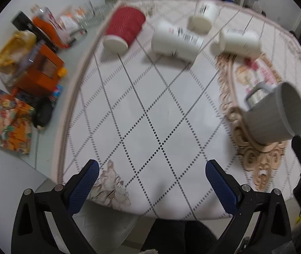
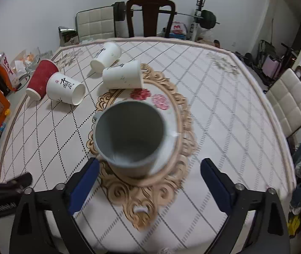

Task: Flip cup upright
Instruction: 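Lower the grey mug upright onto the flower oval and open the right tool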

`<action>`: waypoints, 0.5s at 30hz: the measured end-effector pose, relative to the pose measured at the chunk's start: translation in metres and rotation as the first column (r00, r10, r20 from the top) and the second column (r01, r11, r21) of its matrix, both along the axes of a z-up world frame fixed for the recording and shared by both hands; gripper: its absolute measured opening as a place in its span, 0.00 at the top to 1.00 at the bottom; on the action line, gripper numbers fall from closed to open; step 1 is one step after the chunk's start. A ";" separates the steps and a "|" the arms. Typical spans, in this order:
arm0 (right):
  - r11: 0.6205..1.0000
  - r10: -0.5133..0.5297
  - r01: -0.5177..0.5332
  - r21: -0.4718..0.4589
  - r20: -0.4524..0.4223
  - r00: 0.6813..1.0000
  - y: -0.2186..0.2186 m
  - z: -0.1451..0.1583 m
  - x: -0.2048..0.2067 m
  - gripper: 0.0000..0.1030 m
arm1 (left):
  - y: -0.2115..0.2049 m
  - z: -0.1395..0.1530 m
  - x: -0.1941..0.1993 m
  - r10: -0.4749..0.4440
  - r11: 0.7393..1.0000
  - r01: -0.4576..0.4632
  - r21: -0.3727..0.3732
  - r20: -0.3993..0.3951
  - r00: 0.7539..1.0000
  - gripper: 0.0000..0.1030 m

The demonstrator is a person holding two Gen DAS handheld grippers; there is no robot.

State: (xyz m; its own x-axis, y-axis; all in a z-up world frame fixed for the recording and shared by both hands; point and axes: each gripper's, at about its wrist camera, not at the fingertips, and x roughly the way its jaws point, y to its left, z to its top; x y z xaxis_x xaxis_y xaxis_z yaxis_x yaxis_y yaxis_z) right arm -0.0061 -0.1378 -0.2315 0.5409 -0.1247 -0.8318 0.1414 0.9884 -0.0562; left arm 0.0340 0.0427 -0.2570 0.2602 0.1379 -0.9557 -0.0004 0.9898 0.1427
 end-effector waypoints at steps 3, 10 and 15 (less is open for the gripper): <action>0.999 -0.027 0.027 -0.034 0.004 1.000 -0.009 0.028 -0.025 0.01 | -0.004 0.035 -0.019 0.003 1.000 -0.003 -0.002 0.064 0.998 0.00; 0.995 -0.053 0.060 -0.078 0.086 0.995 -0.026 0.115 -0.089 0.00 | -0.005 0.108 -0.070 -0.004 0.999 0.012 -0.040 0.186 0.983 0.00; 0.996 -0.045 0.055 -0.076 0.117 0.992 -0.031 0.170 -0.132 0.00 | -0.011 0.164 -0.116 0.000 0.997 0.021 -0.075 0.271 0.963 0.00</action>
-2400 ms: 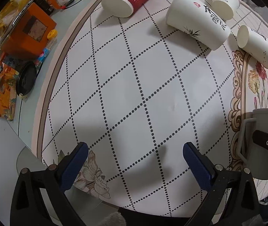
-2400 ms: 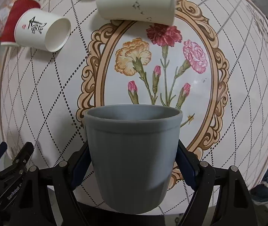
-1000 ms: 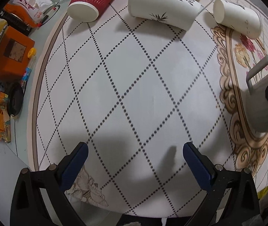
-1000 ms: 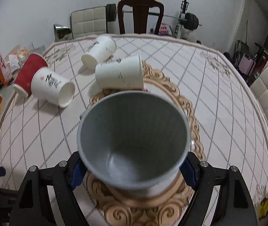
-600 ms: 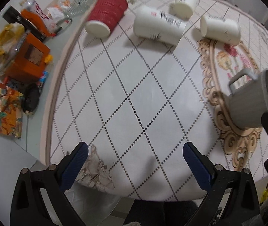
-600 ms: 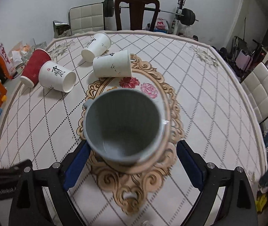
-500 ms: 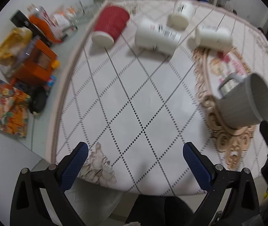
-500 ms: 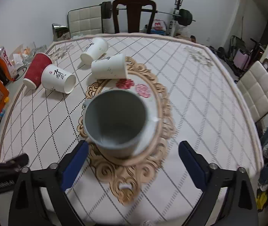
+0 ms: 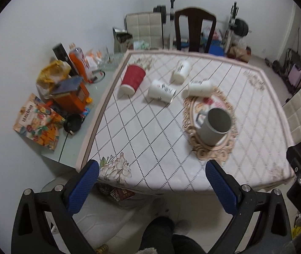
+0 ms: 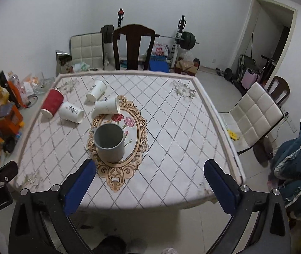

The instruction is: Flip cup upright

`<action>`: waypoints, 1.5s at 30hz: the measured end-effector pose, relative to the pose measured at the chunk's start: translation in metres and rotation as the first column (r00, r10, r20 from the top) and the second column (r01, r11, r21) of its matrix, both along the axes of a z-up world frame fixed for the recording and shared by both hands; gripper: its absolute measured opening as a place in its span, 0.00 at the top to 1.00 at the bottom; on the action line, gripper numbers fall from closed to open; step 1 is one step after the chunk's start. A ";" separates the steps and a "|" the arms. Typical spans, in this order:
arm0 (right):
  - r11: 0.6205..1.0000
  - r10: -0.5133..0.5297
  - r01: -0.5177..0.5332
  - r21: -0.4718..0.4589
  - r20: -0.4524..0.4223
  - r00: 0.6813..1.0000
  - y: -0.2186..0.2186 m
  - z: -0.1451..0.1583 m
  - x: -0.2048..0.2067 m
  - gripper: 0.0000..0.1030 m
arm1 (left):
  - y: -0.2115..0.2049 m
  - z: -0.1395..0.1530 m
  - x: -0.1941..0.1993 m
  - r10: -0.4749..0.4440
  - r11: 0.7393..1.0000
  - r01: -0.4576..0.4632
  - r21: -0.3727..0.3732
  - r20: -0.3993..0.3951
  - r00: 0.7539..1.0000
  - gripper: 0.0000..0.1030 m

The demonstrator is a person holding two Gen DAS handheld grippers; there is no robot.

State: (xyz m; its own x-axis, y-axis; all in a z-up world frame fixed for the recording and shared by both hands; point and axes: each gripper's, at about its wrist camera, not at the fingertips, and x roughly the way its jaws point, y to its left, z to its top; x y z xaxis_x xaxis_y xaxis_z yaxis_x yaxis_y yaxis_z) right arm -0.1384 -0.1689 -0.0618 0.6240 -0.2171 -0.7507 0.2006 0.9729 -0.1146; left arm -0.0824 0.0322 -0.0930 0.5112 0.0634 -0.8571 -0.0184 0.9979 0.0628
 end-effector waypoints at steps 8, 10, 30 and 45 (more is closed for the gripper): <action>1.000 0.029 -0.029 0.007 0.052 0.998 0.002 0.063 -0.053 0.00 | 0.000 0.055 -0.038 0.009 1.000 -0.009 0.003 0.098 0.995 0.00; 0.999 0.030 -0.031 0.010 0.060 0.998 0.004 0.071 -0.060 0.00 | 0.002 0.064 -0.042 -0.003 1.000 0.002 0.002 0.120 0.993 0.00; 0.999 0.014 -0.016 0.028 0.052 0.999 0.006 0.089 -0.066 0.00 | 0.006 0.071 -0.045 -0.049 0.999 0.050 -0.005 0.130 0.990 0.00; 0.999 0.015 -0.017 0.040 0.043 0.999 0.004 0.086 -0.060 0.00 | 0.001 0.068 -0.040 -0.046 0.999 0.048 -0.019 0.115 0.992 0.00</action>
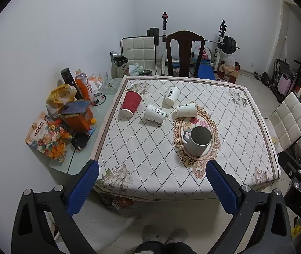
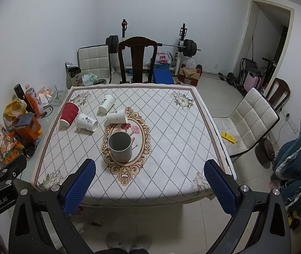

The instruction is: Flip cup upright

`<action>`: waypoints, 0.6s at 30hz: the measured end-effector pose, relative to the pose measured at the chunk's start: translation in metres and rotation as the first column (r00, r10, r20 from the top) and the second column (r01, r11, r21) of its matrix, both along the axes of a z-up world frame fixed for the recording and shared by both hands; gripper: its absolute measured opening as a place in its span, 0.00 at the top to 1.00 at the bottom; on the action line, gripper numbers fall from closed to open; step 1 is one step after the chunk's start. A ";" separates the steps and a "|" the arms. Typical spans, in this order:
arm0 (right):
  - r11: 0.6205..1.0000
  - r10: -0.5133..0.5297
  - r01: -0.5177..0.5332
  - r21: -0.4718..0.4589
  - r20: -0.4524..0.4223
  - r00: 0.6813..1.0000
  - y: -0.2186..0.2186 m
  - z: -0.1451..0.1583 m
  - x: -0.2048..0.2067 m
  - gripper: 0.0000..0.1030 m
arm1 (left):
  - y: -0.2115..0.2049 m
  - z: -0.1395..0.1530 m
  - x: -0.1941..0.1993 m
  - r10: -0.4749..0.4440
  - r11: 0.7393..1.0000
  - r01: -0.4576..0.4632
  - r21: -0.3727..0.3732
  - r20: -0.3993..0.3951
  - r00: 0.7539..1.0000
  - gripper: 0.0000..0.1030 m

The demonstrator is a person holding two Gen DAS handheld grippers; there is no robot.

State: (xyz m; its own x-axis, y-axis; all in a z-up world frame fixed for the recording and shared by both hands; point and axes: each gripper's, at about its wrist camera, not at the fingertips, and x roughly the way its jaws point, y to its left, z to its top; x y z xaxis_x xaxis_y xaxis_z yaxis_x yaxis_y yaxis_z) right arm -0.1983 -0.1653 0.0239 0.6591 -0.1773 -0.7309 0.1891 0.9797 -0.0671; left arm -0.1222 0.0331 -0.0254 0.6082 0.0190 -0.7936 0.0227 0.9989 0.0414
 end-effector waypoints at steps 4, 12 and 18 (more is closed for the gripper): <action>1.000 0.006 -0.006 0.002 -0.008 1.000 0.003 -0.003 0.003 0.00 | -0.002 -0.001 0.001 0.004 1.000 -0.004 -0.007 -0.007 1.000 0.00; 1.000 0.011 -0.011 0.002 -0.017 1.000 0.006 -0.007 0.007 0.00 | -0.003 -0.002 0.001 0.007 1.000 -0.007 -0.007 -0.007 1.000 0.00; 1.000 0.010 -0.010 0.003 -0.017 1.000 0.005 -0.007 0.007 0.00 | -0.004 -0.002 0.001 0.005 1.000 -0.006 -0.005 -0.005 1.000 0.00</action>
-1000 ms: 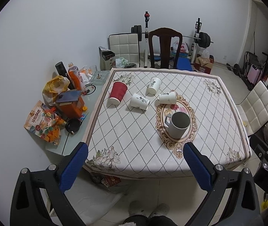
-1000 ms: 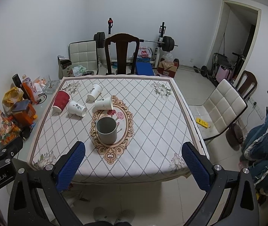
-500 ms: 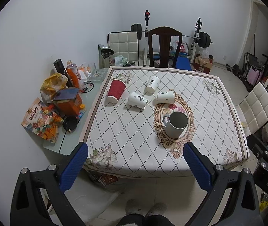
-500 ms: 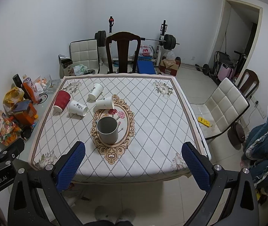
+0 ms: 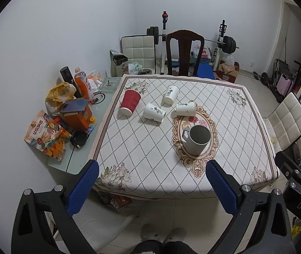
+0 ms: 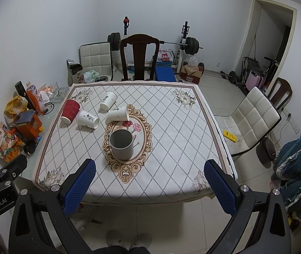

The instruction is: Flip cup upright

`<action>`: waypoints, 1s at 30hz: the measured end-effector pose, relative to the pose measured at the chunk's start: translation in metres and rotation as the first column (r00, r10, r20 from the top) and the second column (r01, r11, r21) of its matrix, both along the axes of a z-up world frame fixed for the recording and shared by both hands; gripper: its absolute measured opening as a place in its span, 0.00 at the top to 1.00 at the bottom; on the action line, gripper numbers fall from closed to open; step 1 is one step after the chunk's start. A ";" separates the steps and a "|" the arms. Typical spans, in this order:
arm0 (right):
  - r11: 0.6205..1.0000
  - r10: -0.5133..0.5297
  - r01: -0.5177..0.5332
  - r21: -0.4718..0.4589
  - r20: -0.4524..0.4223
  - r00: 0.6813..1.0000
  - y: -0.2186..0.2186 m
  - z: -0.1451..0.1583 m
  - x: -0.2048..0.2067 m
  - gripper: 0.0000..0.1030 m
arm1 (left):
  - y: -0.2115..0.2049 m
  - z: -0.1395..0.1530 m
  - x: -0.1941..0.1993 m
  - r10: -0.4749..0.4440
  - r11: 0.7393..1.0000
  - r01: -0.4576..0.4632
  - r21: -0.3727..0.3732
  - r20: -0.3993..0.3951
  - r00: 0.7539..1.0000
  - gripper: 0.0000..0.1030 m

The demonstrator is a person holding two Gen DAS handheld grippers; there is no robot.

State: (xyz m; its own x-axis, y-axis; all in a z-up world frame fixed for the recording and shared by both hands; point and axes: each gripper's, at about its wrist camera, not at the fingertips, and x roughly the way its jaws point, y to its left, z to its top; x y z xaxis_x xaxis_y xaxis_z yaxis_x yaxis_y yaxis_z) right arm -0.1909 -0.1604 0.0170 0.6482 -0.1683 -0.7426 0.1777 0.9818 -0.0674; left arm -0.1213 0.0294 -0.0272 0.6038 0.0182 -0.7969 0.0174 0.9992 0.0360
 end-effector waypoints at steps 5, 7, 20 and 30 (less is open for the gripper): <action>1.000 0.001 -0.001 0.002 0.000 1.000 0.002 -0.001 -0.001 0.00 | 0.000 0.000 -0.001 0.001 1.000 -0.001 -0.001 0.000 1.000 0.00; 1.000 0.001 -0.001 0.003 0.001 1.000 0.003 -0.001 -0.002 0.00 | 0.000 0.000 -0.001 0.001 1.000 -0.001 0.002 0.001 1.000 0.00; 1.000 0.003 -0.003 0.005 0.000 1.000 0.003 -0.001 -0.002 0.00 | 0.002 0.001 -0.002 0.001 1.000 -0.001 0.002 0.003 1.000 0.00; 1.000 0.006 -0.006 0.007 0.000 1.000 0.014 0.000 -0.006 0.00 | 0.009 0.003 -0.005 0.006 1.000 -0.006 0.004 0.004 1.000 0.00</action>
State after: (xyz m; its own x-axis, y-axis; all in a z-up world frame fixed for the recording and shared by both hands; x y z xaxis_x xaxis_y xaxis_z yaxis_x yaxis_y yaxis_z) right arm -0.1971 -0.1468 0.0173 0.6495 -0.1594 -0.7435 0.1721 0.9832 -0.0605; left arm -0.1267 0.0381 -0.0245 0.6066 0.0247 -0.7946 0.0117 0.9991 0.0399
